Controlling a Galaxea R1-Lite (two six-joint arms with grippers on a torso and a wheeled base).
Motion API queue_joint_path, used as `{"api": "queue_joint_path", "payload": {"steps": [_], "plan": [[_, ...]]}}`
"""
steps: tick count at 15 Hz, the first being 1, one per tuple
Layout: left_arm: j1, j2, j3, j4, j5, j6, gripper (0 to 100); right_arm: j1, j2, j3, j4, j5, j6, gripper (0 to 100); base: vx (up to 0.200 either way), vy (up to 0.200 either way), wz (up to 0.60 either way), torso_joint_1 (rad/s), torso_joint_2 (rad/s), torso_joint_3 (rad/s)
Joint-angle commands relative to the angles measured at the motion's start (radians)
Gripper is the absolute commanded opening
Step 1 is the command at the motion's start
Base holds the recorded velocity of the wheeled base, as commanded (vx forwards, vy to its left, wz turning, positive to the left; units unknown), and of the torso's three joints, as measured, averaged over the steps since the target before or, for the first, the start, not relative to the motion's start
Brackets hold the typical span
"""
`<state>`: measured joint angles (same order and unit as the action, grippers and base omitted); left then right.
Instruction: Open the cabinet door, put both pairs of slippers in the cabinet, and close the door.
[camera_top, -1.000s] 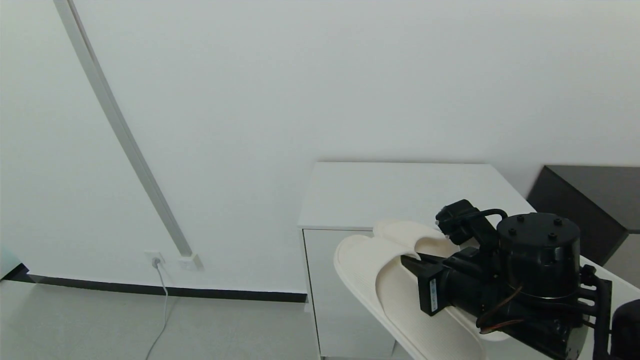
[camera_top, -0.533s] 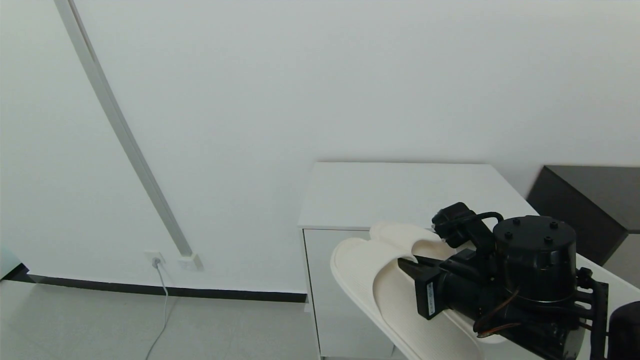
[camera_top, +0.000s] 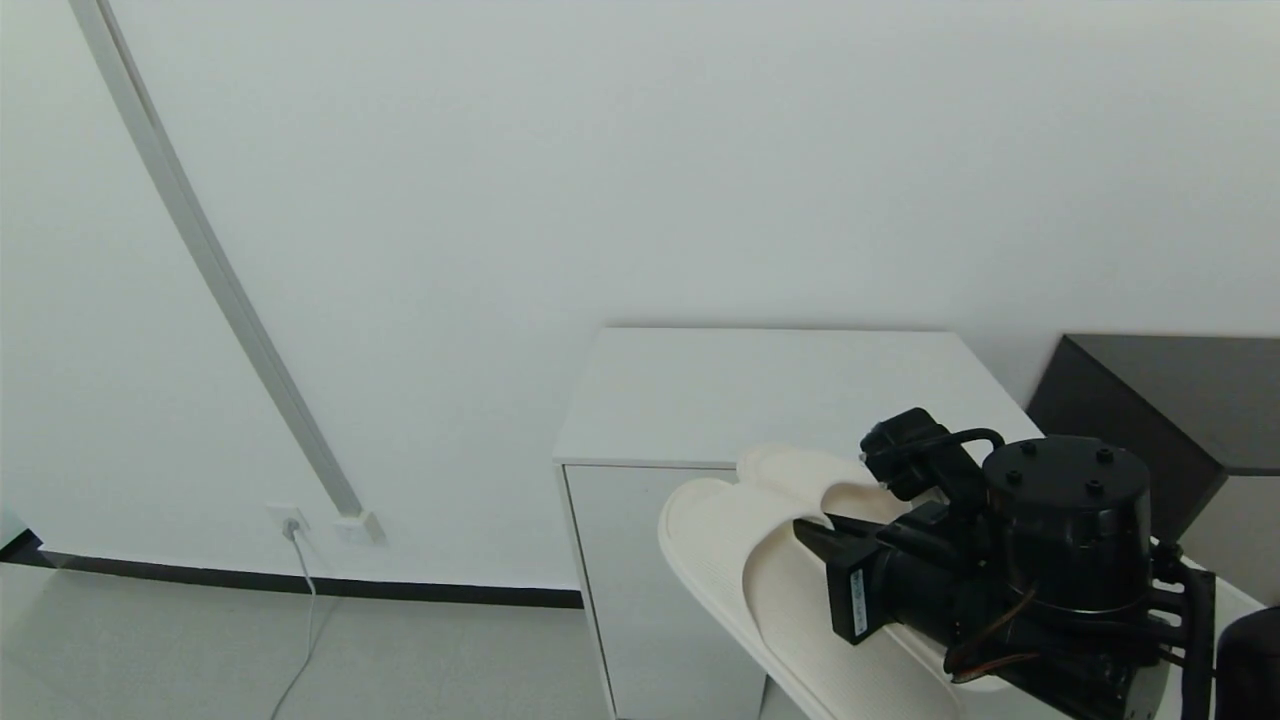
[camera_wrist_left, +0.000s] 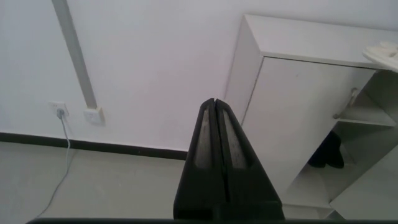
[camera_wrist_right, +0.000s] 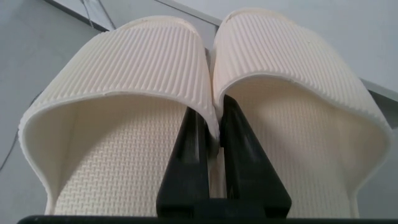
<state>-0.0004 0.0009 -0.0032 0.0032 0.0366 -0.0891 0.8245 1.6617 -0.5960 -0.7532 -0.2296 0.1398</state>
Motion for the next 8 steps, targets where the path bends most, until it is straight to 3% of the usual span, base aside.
{"api": "queue_joint_path", "payload": {"steps": [1,8], "plan": [[0.0,0.001,0.0,0.0,0.0,0.0,0,-0.001,0.003,0.001,0.0,0.003,0.0,0,0.0,-0.2,0.0,0.007,0.0,0.002],[0.0,0.001,0.0,0.0,0.0,-0.001,0,-0.001,0.003,0.004,0.0,-0.001,0.0,0,0.0,-0.2,0.0,0.002,0.0,0.003]]}}
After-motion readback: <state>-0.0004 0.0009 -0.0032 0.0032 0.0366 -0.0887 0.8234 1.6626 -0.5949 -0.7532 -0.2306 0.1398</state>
